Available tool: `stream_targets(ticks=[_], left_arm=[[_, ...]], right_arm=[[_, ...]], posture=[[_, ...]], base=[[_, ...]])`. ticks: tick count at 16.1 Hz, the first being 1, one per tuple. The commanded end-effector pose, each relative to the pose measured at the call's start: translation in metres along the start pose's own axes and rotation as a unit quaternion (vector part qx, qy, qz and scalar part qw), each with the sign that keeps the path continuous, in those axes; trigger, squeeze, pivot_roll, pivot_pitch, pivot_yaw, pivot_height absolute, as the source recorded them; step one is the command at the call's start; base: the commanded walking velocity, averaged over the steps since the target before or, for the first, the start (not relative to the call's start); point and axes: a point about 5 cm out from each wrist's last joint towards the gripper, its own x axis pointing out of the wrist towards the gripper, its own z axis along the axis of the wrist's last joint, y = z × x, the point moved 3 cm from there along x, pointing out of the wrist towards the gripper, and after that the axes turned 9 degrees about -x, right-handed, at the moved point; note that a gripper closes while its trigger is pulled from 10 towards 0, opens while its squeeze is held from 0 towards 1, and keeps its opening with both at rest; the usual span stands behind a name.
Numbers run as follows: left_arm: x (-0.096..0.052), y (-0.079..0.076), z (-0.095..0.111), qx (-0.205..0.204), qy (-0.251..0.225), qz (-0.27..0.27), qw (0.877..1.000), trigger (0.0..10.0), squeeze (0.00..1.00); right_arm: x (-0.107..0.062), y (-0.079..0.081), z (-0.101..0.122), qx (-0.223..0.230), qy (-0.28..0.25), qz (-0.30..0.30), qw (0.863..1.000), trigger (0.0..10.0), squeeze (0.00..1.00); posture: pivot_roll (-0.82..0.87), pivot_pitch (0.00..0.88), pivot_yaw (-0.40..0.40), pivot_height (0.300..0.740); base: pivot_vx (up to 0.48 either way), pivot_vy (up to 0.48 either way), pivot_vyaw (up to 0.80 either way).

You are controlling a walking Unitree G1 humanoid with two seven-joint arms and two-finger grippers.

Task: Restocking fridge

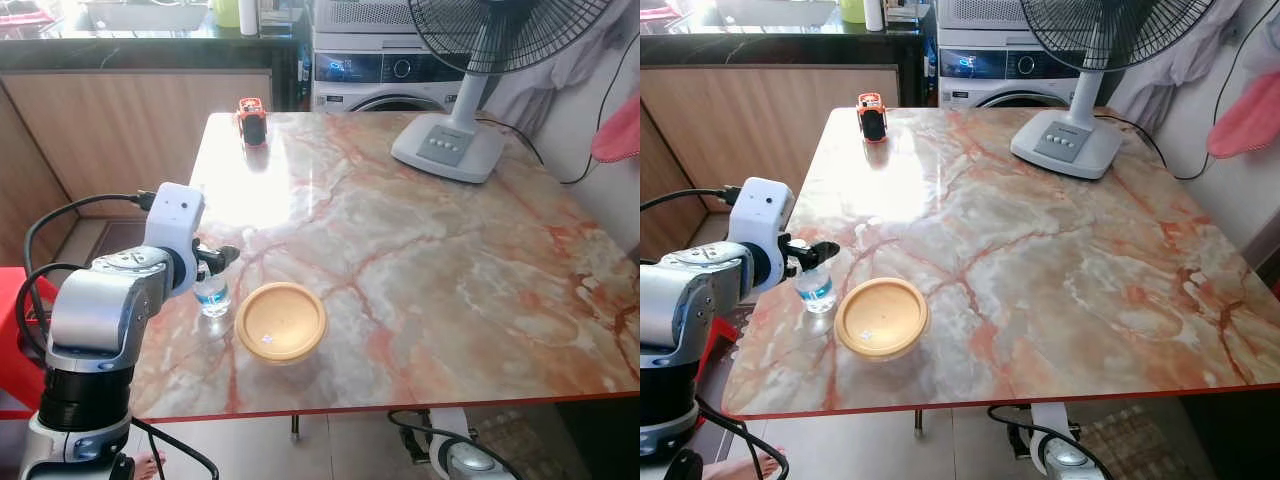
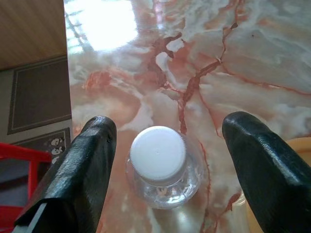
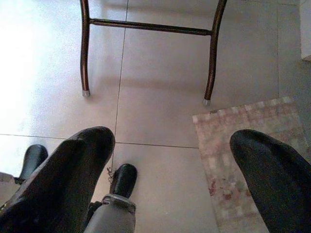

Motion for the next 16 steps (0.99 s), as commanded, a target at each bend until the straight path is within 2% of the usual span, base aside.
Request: stream_targets(ticks=[1,4,5,6,7,8,9,10,16], left_arm=[[0.0002,-0.001,-0.0017,-0.001,0.004,-0.003,1.0,10.0,0.0],[0.0009,-0.0009,-0.0052,-0.001,0.009,-0.003,1.0,10.0,0.0],[0.0009,-0.0009,-0.0058,-0.001,0.011,-0.002,1.0,8.8,0.0],[0.0011,-0.0002,-0.007,0.001,0.015,0.003,1.0,6.9,0.0],[0.0011,0.0,-0.0075,0.002,0.016,0.004,1.0,6.0,0.0],[0.0012,-0.0003,-0.0081,0.001,0.016,0.003,1.0,3.3,0.0],[0.0013,-0.0002,-0.0089,0.001,0.017,0.003,1.0,2.6,0.0],[0.0013,-0.0003,-0.0091,0.001,0.018,0.003,1.0,0.2,0.0],[0.0017,-0.0028,-0.0079,0.005,0.015,0.0,1.0,0.0,0.0]], right_arm=[[-0.0004,-0.0031,-0.0008,-0.005,0.0,-0.002,1.0,10.0,0.0],[-0.0005,-0.0036,-0.0007,-0.007,0.0,-0.001,1.0,10.0,0.0],[-0.0005,-0.0036,-0.0007,-0.008,0.0,-0.001,1.0,10.0,0.0],[-0.0005,-0.0037,-0.0009,-0.009,0.001,0.0,1.0,10.0,0.0],[-0.0005,-0.0037,-0.0009,-0.009,0.001,0.0,1.0,10.0,0.0],[-0.0005,-0.0037,-0.001,-0.009,0.001,0.0,1.0,10.0,0.0],[-0.0005,-0.0037,-0.001,-0.009,0.001,0.001,1.0,10.0,0.0],[-0.0005,-0.0037,-0.0009,-0.009,0.001,0.001,1.0,10.0,0.0],[-0.0005,-0.0035,-0.0009,-0.01,0.001,0.003,1.0,10.0,0.0]], posture=[[0.16,0.009,-0.064,0.74],[0.16,0.01,-0.065,0.74],[0.16,0.01,-0.065,0.74],[0.16,0.01,-0.067,0.74],[0.16,0.01,-0.067,0.74],[0.16,0.01,-0.067,0.74],[0.16,0.01,-0.067,0.74],[0.16,0.014,-0.07,0.74],[0.16,0.014,-0.071,0.74]], base=[[0.0,0.0,0.0],[0.0,0.0,0.0],[0.0,0.0,0.0],[0.0,0.0,0.0],[0.0,0.0,0.0],[0.0,0.0,0.0],[0.0,0.0,0.0],[0.0,0.0,0.0],[0.0,0.0,0.0]])
